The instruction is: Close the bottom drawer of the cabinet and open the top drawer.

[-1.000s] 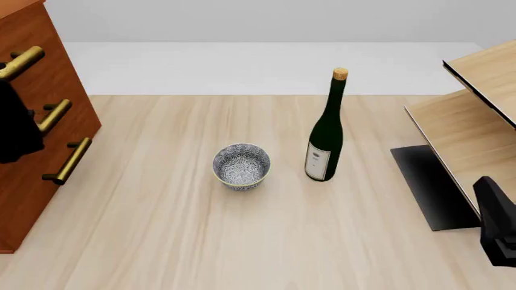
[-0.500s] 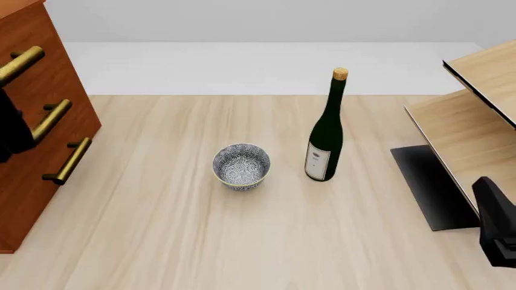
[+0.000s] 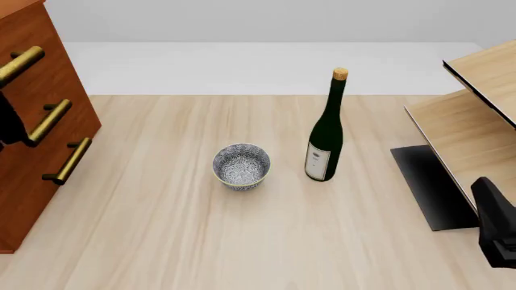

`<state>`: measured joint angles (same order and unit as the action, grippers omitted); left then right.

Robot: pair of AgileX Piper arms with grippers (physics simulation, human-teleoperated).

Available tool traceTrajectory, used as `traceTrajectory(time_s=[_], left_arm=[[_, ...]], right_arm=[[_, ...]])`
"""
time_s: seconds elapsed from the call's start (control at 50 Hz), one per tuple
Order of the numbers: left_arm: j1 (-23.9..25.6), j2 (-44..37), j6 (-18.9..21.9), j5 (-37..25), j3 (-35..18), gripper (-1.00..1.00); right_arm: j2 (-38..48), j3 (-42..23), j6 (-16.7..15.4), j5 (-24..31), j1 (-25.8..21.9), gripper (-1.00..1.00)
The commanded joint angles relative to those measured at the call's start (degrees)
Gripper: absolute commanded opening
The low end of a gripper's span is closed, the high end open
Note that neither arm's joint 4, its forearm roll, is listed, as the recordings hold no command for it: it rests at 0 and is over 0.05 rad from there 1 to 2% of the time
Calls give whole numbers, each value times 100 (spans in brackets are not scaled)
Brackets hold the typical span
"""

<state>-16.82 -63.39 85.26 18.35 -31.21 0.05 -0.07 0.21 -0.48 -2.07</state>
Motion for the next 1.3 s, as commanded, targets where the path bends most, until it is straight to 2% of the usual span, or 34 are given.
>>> traceTrajectory(time_s=[0.02,0.1,0.16,0.18,0.2,0.22,0.24,0.26,0.68,0.74,0.88,1.3], left_arm=[[16,-226,-74,46,-206,100],[259,-426,160,365,-45,100],[240,-426,97,328,-89,100],[233,1756,-3942,278,-57,100],[279,-426,-1650,350,-94,100],[305,-444,92,325,-101,100],[281,-448,99,338,-91,100],[271,-445,99,365,-77,-100],[192,-315,137,334,-11,-100],[57,-275,267,477,114,-100],[149,-77,203,284,96,-100],[644,-179,197,368,-21,-100]], right_arm=[[7,-2,-11,-3,-10,100],[9,-2,-10,-3,-14,100],[8,-2,-11,-2,-14,100],[8,-1,-4,1,-14,100],[7,-1,-5,1,-17,100],[6,-1,-9,1,-19,100],[5,-1,-10,2,-19,100],[5,-2,-10,-2,-16,100],[11,-3,-10,-6,-27,100],[15,-3,-12,-9,-28,100],[23,-2,-9,-17,-27,100],[2,0,-15,-1,-64,100]])
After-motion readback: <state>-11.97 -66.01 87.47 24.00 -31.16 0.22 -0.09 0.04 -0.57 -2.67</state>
